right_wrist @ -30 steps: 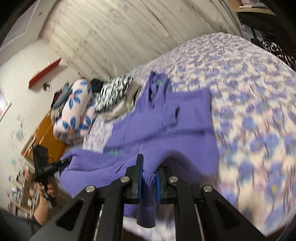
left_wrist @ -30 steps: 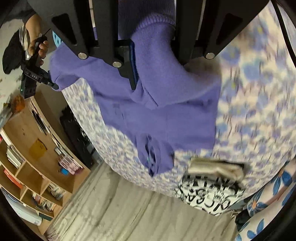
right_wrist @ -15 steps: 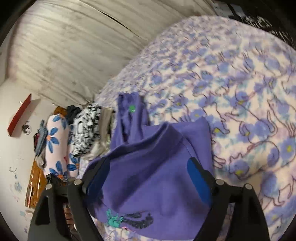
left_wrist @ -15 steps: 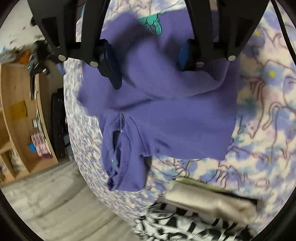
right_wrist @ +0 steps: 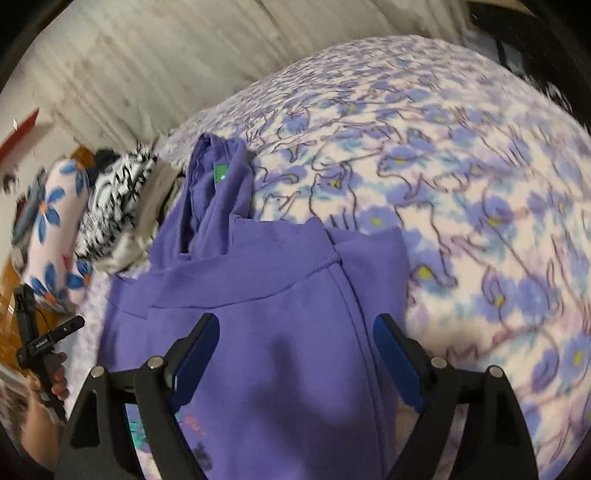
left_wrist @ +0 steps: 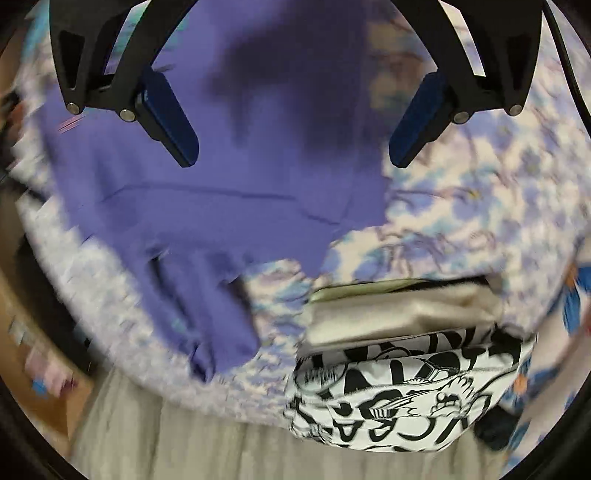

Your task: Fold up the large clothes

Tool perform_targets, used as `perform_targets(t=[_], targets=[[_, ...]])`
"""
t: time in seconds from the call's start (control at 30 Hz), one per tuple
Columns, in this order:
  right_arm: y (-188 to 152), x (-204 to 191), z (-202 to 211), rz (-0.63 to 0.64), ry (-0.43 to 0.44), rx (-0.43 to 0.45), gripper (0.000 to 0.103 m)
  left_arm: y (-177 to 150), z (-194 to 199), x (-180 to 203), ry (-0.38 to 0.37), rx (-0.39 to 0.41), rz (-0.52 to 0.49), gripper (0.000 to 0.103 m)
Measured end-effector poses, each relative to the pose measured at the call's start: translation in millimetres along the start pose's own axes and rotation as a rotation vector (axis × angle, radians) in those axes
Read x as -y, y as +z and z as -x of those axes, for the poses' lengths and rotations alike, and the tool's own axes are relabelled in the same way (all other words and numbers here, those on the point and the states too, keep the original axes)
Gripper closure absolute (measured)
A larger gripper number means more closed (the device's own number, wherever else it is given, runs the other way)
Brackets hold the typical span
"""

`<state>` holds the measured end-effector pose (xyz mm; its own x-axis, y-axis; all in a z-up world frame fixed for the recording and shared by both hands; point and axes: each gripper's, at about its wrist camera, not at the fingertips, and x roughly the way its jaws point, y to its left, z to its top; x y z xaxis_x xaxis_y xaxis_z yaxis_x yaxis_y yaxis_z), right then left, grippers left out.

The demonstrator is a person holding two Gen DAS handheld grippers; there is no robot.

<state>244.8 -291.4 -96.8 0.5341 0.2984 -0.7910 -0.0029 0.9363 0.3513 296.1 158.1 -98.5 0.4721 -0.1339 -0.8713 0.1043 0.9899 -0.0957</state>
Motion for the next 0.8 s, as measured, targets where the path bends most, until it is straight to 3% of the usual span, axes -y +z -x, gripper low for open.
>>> perform_targets(t=[0.23, 0.33, 0.4, 0.43, 0.47, 0.53, 0.6, 0.63, 0.67, 0.8], targets=[[14, -8, -32, 0.065, -0.069, -0.032, 0.032, -3, -28, -4, 0.002, -0.02, -0.038, 0.005], [20, -8, -44, 0.072, -0.088, -0.05, 0.033, 0, -33, -1, 0.001, -0.008, -0.054, 0.006], [21, -9, -52, 0.088, -0.108, -0.065, 0.034, 4, -37, 3, 0.002, -0.008, -0.083, 0.018], [21, -9, -57, 0.101, -0.117, -0.077, 0.039, 5, -39, 6, -0.002, -0.014, -0.091, 0.027], [20, -10, -62, 0.111, -0.119, -0.093, 0.053, 7, -43, 9, -0.012, -0.028, -0.105, 0.034], [18, -12, -68, 0.127, -0.149, -0.101, 0.061, 7, -47, 13, -0.002, -0.034, -0.117, 0.045], [15, -15, -67, 0.152, -0.178, -0.083, 0.073, 7, -49, 18, 0.001, -0.025, -0.133, 0.074], [14, -15, -65, 0.152, -0.183, -0.075, 0.083, 7, -50, 20, 0.02, -0.023, -0.138, 0.096], [14, -14, -62, 0.152, -0.184, -0.064, 0.091, 7, -49, 22, 0.052, -0.011, -0.144, 0.096], [14, -8, -31, 0.123, -0.186, 0.033, 0.095, 11, -30, 7, 0.024, 0.058, -0.073, 0.097]])
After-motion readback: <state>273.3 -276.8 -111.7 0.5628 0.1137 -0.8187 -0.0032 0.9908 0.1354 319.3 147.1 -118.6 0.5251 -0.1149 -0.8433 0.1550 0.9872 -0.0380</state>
